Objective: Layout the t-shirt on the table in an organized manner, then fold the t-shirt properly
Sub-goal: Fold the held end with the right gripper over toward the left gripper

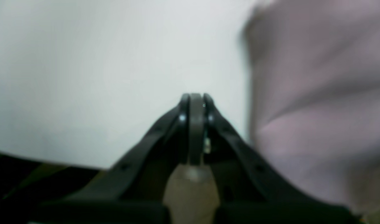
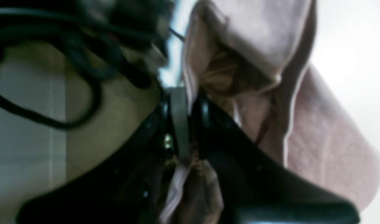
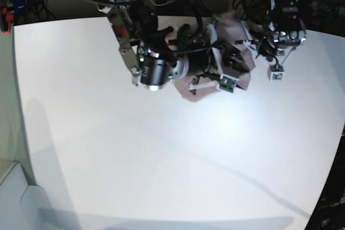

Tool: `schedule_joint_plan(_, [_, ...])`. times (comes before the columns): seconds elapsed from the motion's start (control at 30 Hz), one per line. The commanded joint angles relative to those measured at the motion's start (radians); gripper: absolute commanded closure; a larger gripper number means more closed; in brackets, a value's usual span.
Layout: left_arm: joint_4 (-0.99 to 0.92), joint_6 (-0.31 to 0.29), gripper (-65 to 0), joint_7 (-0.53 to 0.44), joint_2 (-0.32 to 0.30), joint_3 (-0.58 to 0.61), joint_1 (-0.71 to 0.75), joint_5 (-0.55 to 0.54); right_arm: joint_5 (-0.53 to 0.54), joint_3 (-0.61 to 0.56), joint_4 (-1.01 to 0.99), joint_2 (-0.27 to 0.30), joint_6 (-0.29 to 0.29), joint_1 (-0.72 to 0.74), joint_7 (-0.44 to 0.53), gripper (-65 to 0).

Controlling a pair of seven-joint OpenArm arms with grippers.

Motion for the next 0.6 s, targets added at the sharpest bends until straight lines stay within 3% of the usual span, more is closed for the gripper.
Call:
schedule_joint_plan(0.0, [-0.008,-0.011,-0.1,0.010,0.019,0.007,0.005,-0.044,0.027,-0.018,-0.007,-0.016,-0.001,0.018,0.037,0.0])
schedule_joint_plan(0.27, [-0.001,-0.014,-0.1,0.010,0.013,0.006,0.010,-0.044,0.028,-0.051,-0.223,-0.016,-0.001,0.084,0.114,0.0])
schedule_joint_plan(0.47, [-0.001,-0.012,-0.1,0.010,0.010,0.004,0.016,-0.042,0.028,-0.049,-0.249,-0.016,-0.001,0.095,0.127,0.0])
schedule_joint_plan(0.57, [0.001,-0.009,0.0,0.010,-0.004,0.003,0.016,-0.044,0.028,-0.049,-0.249,-0.016,-0.001,0.095,0.127,-5.9])
